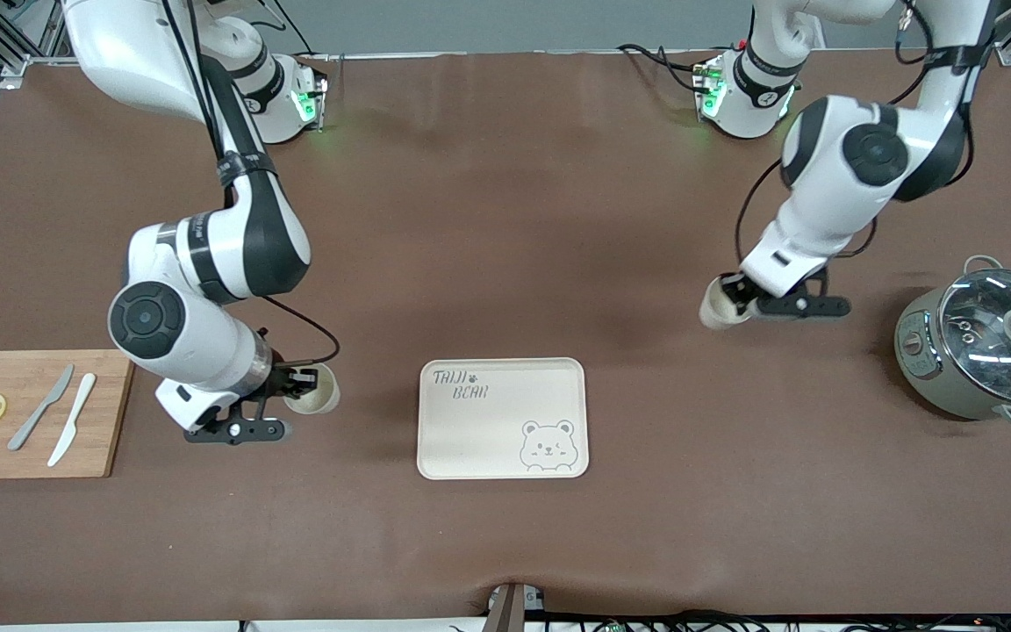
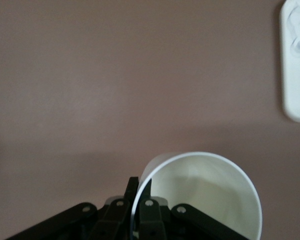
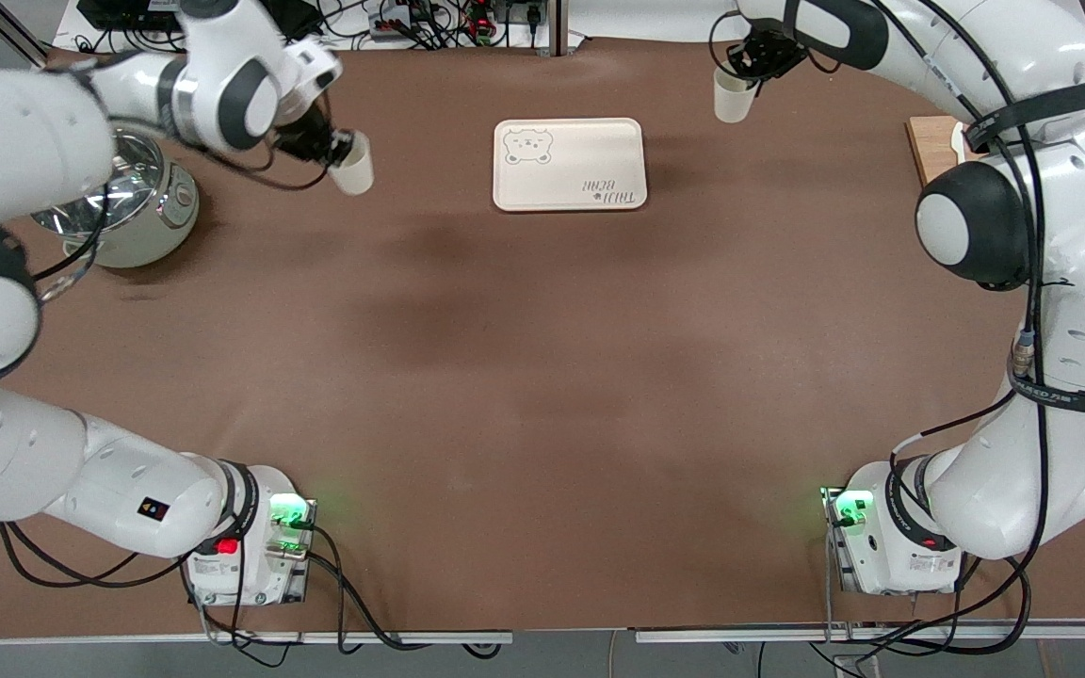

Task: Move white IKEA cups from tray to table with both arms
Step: 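Lift the cups off the tray and carry them apart with both grippers, then lower the right gripper's cup near the board while the left gripper lowers its cup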

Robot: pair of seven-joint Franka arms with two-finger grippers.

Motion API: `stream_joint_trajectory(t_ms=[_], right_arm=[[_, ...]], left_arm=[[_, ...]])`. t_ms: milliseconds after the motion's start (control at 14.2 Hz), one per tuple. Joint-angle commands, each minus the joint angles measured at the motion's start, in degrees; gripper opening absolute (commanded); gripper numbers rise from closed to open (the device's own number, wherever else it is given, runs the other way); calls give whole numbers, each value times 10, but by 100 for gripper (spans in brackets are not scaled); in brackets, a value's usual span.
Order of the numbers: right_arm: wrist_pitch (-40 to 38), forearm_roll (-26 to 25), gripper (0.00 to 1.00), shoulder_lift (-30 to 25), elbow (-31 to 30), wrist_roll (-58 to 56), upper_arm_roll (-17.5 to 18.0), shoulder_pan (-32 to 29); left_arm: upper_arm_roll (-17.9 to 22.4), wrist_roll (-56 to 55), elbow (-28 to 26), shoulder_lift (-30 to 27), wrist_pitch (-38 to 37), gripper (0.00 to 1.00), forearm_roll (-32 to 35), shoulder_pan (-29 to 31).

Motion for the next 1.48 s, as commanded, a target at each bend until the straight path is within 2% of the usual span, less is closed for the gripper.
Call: stream_joint_trajectory(t_ms=[0, 211, 492, 774, 915, 1055, 1196, 1337, 1407], right_arm=[[9, -11, 0, -53, -68, -76, 6, -42], [33, -11, 0, -68, -107, -182, 6, -98], [75, -10, 0, -63, -124, -329, 7, -181], [111, -10, 0, -46, -125, -344, 7, -208], [172, -9, 0, -32, -146, -344, 8, -212], [225, -8, 0, -18, -166, -343, 9, -212], [244, -4, 0, 0, -166, -343, 10, -212], [269, -4, 0, 15, -167, -348, 10, -216], [273, -2, 0, 20, -167, -351, 12, -221]], left_arm=[[-7, 82, -99, -51, 51, 0, -5, 29], [-6, 129, -151, -53, 124, 0, -5, 60], [-7, 182, -175, -39, 152, 0, -5, 95], [-8, 186, -175, 38, 224, 0, -23, 95], [-9, 186, -174, 78, 267, 0, -34, 95], [-9, 186, -174, 93, 283, 0, -36, 96], [-13, 186, -173, 107, 291, 0, -49, 96], [-31, 186, -171, 115, 301, 0, -61, 96], [-41, 186, -167, 115, 302, 90, -62, 95]])
